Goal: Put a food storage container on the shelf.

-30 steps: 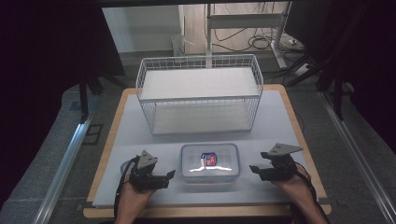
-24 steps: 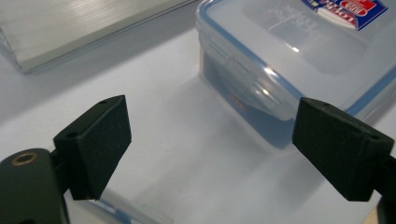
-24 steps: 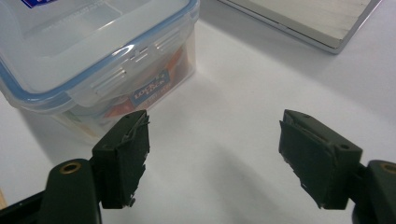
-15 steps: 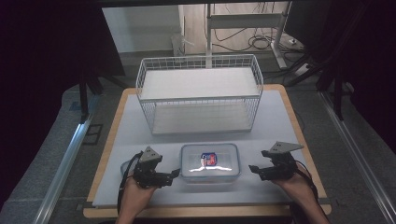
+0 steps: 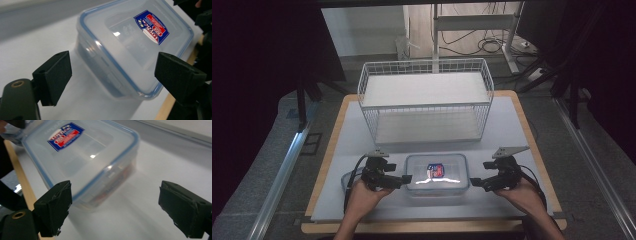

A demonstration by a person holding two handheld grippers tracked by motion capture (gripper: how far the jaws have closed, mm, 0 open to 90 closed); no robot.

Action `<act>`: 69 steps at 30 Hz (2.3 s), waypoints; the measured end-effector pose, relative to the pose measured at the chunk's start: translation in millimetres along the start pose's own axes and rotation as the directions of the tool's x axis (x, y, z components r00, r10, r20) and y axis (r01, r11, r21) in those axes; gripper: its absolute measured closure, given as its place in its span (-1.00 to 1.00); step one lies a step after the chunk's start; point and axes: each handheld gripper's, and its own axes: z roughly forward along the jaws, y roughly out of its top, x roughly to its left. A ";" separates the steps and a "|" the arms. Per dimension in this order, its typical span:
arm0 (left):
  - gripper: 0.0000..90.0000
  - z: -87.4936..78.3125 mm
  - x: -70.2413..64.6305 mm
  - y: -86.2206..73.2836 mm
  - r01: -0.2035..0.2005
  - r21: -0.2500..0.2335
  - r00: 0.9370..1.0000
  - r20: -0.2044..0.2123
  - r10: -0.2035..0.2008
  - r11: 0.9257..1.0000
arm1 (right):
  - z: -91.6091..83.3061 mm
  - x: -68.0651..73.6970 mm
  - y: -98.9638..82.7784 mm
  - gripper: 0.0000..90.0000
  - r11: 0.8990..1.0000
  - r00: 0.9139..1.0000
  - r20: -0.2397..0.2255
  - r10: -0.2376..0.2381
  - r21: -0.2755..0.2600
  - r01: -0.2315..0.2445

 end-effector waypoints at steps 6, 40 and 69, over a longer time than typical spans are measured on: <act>-0.65 17.1 0.7 9.2 0.036 0.061 0.999 0.027 -0.038 0.997 | 20.8 4.1 7.3 -0.72 0.998 0.997 -0.067 0.029 0.051 -0.025; -0.40 13.9 7.8 5.7 0.180 0.092 0.978 0.092 -0.189 0.979 | 33.1 -5.9 7.2 -0.29 0.978 0.948 -0.244 0.206 0.097 -0.187; 0.01 -8.1 5.9 -23.9 0.151 -0.014 0.976 0.159 -0.147 0.988 | 26.4 -8.1 -1.9 0.07 0.957 0.906 -0.313 0.286 0.046 -0.287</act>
